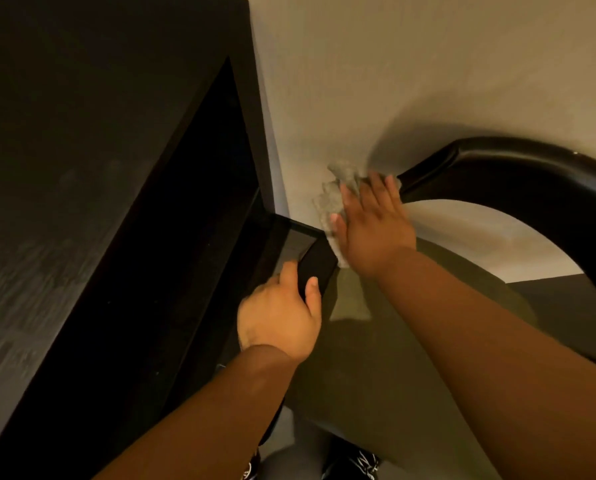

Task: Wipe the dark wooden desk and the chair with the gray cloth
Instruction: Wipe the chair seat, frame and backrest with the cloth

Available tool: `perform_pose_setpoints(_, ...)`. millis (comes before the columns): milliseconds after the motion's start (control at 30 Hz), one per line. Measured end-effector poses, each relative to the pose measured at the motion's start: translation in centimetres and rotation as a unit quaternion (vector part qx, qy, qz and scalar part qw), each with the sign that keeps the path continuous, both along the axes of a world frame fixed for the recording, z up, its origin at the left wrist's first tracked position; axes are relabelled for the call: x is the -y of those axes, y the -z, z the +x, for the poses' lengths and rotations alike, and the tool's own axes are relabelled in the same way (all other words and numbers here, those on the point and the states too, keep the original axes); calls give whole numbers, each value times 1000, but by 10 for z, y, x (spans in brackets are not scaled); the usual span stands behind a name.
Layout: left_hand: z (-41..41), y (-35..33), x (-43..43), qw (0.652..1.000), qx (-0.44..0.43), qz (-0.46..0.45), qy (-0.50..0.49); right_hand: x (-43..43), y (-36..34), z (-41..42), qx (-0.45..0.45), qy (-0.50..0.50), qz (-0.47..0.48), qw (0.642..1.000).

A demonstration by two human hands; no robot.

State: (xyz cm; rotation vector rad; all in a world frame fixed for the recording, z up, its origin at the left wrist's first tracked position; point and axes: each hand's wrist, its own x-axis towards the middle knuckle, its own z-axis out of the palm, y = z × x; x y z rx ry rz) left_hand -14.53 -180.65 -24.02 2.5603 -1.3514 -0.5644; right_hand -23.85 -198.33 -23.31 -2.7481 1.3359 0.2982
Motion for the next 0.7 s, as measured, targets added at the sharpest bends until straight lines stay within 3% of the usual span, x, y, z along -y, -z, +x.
perform_pose_setpoints(133, -3, 4, 22, 1000, 6, -5, -1, -35, 1, -5, 67, -67, 99, 991)
perform_pose_setpoints(200, -4, 5, 32, 1000, 5, -16, -14, -18, -3, -14, 45, -124, 96, 987)
perform_pose_setpoints(367, -6, 0, 48, 999, -12, -17, -41, 49, -22, -26, -188, -101, -95, 972)
perform_pose_setpoints(600, -9, -3, 72, 999, 22, 26, -20, 36, -15, -35, -230, -205, -97, 947)
perform_pose_setpoints(700, -8, -2, 71, 999, 30, 36, -17, 53, -21, -37, -284, -274, -155, 906)
